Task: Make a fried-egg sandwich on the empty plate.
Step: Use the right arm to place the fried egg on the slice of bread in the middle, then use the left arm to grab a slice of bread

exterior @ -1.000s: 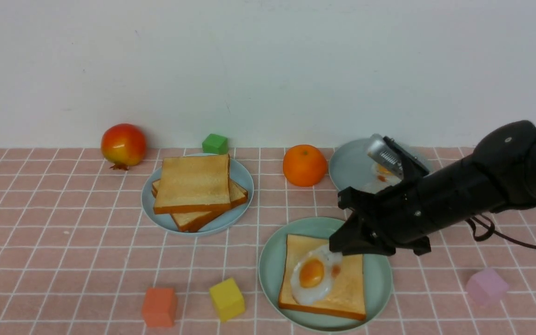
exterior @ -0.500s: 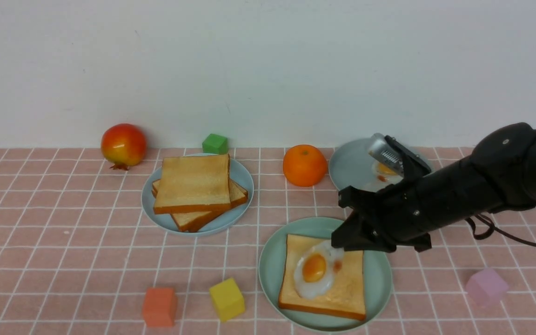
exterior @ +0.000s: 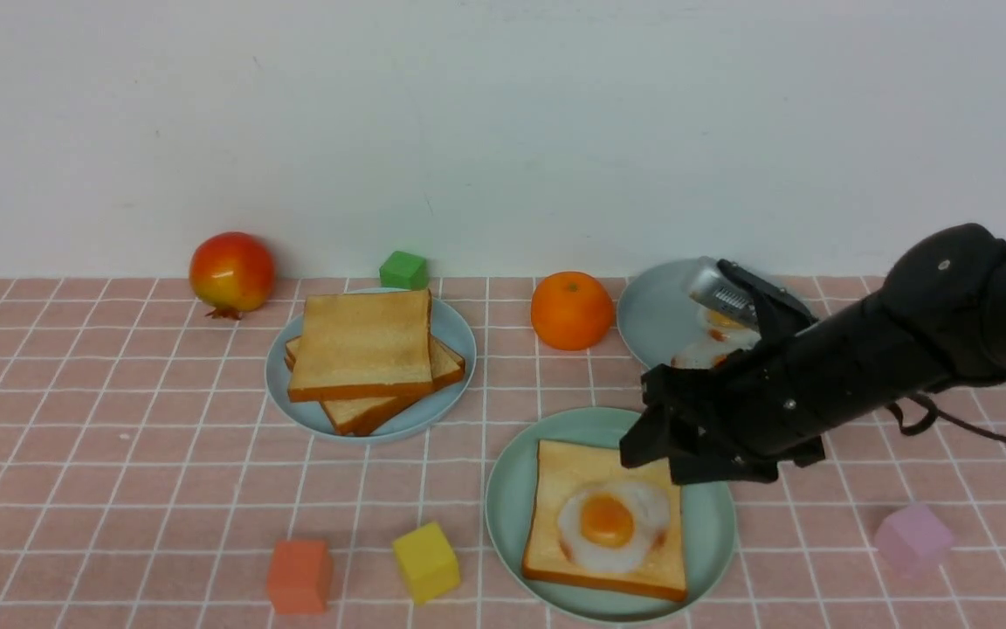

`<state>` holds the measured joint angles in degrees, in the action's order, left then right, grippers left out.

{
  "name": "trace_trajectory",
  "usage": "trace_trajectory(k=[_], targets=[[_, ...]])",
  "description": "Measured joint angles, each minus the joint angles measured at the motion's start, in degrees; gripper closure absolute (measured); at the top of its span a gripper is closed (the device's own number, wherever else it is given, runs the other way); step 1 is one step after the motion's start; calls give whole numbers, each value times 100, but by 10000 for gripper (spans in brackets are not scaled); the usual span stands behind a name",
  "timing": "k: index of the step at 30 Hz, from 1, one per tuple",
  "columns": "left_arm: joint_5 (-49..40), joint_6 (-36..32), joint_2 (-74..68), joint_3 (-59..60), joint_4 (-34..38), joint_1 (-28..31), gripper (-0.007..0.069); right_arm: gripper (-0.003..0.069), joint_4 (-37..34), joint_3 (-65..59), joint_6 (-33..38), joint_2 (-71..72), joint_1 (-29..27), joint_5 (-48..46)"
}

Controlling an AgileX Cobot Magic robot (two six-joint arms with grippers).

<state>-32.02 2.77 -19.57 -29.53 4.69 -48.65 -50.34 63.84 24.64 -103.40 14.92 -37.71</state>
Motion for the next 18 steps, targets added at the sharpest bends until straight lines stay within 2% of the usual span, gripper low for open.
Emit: trace_trajectory(k=[5,8,12,14,16,18], targets=[[0,0,0,0,0,0,612,204,1274,501,-926,46,0,-403],[0,203,-51,0,18,0,612,229,2225,903,-1571,279,0,-1092],[-13,881,-471,-50,-89,0,612,333,3076,1095,-1993,958,37,-1936],[-48,1423,-1135,-245,-417,0,612,444,3522,1081,-2191,1688,169,-2499],[-81,1582,-1564,-416,-605,0,612,491,3604,1035,-2252,2033,267,-2679],[-245,1781,-2433,-846,-955,6,612,588,3641,863,-2364,2824,575,-2937]])
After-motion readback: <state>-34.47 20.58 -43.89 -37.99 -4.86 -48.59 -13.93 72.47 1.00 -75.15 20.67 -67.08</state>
